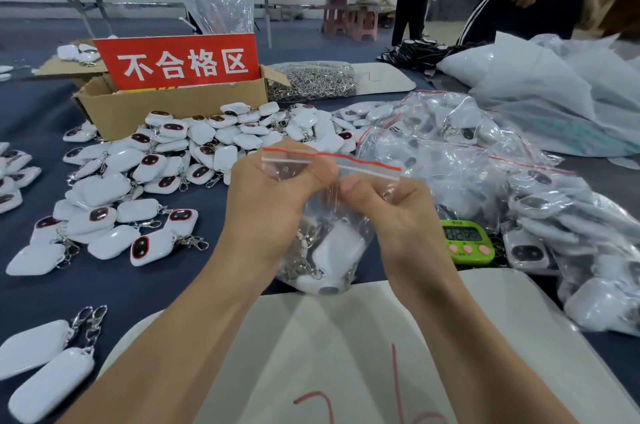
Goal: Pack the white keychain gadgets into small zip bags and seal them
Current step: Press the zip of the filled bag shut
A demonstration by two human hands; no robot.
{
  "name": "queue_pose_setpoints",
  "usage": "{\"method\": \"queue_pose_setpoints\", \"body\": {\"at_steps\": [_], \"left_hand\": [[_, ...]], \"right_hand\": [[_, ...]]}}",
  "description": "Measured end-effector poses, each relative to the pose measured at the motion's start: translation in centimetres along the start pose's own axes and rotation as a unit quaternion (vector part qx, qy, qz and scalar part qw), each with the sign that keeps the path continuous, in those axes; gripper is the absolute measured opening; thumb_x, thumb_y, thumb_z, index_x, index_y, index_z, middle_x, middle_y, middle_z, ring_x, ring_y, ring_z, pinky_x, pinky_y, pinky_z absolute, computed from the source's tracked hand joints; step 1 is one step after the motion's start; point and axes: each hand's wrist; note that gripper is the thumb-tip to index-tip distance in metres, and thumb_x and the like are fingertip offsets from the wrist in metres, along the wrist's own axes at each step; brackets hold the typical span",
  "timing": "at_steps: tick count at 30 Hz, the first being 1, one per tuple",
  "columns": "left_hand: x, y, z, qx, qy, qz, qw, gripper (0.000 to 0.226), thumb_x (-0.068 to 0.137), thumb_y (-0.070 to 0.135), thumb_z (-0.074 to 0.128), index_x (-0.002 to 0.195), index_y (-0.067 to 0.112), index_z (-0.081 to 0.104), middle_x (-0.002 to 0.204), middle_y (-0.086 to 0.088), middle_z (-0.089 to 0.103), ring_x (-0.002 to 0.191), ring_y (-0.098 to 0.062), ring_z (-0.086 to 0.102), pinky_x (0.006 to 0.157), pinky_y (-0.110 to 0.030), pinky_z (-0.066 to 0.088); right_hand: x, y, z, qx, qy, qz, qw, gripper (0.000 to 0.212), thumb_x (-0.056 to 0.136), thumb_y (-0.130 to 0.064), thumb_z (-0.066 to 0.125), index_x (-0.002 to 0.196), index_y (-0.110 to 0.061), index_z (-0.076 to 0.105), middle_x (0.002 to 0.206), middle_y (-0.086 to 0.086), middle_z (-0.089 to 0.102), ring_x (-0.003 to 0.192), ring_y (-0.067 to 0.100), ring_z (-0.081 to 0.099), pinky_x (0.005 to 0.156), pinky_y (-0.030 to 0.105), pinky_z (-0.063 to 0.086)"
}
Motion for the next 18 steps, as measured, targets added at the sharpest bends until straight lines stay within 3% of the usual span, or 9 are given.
{"method": "queue_pose_setpoints", "body": {"at_steps": [3,7,9,12,15,18], "left_hand": [[0.10,-0.16,-0.11,0.000,0.006,-0.019,1.000,0.013,0.084,0.008,0.079,0.073,0.016,0.079,0.074,-0.007,0.076,0.066,-0.022,0.070,0.061,-0.034,0.055],[0.47,-0.25,-0.28,0.021,0.019,-0.006,1.000,0.024,0.084,0.000,0.077,0.069,0.019,0.080,0.071,-0.004,0.075,0.069,-0.021,0.070,0.069,-0.037,0.059],[0.58,-0.15,-0.36,0.038,0.004,0.017,0.999,0.026,0.083,-0.002,0.076,0.072,0.021,0.082,0.073,-0.002,0.077,0.070,-0.017,0.073,0.069,-0.031,0.059],[0.25,0.00,-0.18,0.052,-0.025,0.001,0.998,0.020,0.087,0.007,0.076,0.075,0.022,0.083,0.071,-0.001,0.077,0.064,-0.013,0.072,0.051,-0.022,0.052],[0.01,-0.22,-0.15,0.038,0.000,-0.046,0.998,0.022,0.094,0.027,0.071,0.080,0.015,0.083,0.070,-0.010,0.075,0.055,-0.017,0.067,0.038,-0.023,0.045],[-0.10,-0.42,0.00,0.028,0.019,-0.028,0.999,0.026,0.093,0.033,0.070,0.077,0.015,0.082,0.074,-0.012,0.076,0.064,-0.028,0.072,0.046,-0.032,0.053]], "right_hand": [[0.03,0.11,-0.21,-0.032,0.009,0.018,0.999,0.021,0.088,-0.022,0.068,0.080,-0.006,0.080,0.083,0.017,0.077,0.080,0.028,0.070,0.085,0.052,0.055],[-0.01,0.34,0.26,-0.026,0.008,0.005,1.000,0.019,0.089,-0.022,0.071,0.089,-0.006,0.082,0.090,0.019,0.079,0.091,0.040,0.075,0.090,0.062,0.057],[0.00,0.41,0.55,-0.025,0.029,-0.012,0.999,0.016,0.091,-0.022,0.070,0.093,-0.014,0.084,0.092,0.012,0.081,0.093,0.033,0.077,0.088,0.054,0.061],[0.10,0.17,0.55,-0.046,0.058,-0.047,0.996,0.022,0.096,-0.017,0.062,0.090,-0.017,0.083,0.083,0.002,0.080,0.078,0.014,0.073,0.074,0.028,0.057],[-0.09,-0.06,0.63,-0.061,0.076,-0.059,0.994,0.026,0.100,-0.011,0.062,0.081,-0.008,0.079,0.074,0.006,0.076,0.071,0.013,0.067,0.071,0.029,0.054],[-0.20,-0.50,0.31,-0.023,0.045,-0.008,0.999,0.019,0.098,-0.017,0.068,0.087,-0.011,0.082,0.083,0.006,0.079,0.078,0.018,0.073,0.076,0.033,0.057]]}}
Point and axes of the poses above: each hand's wrist, its own x-axis towards the middle knuckle, its own z-axis out of the palm, y = z × x
